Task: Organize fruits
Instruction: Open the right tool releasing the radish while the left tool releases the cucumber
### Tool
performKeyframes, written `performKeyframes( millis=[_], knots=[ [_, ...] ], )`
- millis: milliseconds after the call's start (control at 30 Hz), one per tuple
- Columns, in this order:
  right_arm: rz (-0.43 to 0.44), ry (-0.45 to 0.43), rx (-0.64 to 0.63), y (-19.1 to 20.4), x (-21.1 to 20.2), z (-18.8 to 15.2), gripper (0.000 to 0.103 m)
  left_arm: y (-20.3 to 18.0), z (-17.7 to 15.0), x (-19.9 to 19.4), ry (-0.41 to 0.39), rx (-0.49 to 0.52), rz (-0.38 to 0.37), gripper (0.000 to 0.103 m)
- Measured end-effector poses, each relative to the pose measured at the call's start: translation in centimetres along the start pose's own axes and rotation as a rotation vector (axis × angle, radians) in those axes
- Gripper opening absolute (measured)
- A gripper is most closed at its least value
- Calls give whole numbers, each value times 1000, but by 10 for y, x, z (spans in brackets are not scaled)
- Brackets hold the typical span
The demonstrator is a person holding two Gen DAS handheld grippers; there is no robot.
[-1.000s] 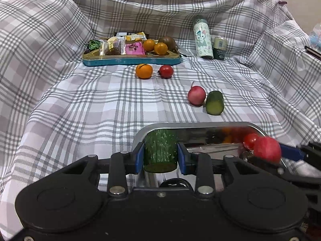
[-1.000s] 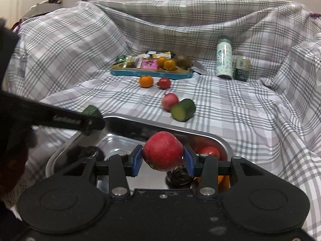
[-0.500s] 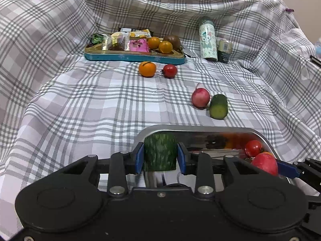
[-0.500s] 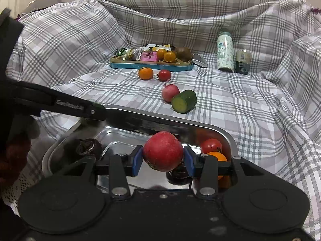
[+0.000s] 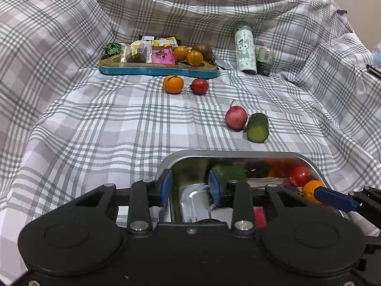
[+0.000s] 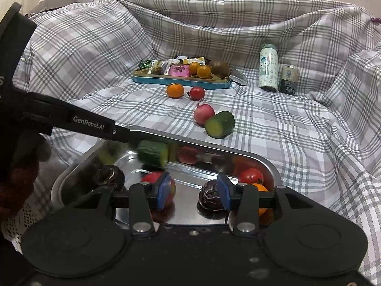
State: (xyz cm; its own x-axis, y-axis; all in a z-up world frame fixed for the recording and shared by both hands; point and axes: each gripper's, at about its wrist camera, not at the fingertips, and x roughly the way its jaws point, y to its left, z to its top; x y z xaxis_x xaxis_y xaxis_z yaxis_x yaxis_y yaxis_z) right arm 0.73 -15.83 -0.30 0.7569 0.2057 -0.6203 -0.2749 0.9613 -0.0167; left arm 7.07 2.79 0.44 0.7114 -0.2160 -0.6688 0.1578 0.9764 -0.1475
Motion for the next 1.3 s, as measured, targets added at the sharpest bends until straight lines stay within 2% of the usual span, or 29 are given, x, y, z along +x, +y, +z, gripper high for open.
performKeyframes(
  millis=[1300],
  knots=[
    [-16,-15,-18,2,-4,-2,45,-10,-4,-1,-8,75,43,43]
  ],
)
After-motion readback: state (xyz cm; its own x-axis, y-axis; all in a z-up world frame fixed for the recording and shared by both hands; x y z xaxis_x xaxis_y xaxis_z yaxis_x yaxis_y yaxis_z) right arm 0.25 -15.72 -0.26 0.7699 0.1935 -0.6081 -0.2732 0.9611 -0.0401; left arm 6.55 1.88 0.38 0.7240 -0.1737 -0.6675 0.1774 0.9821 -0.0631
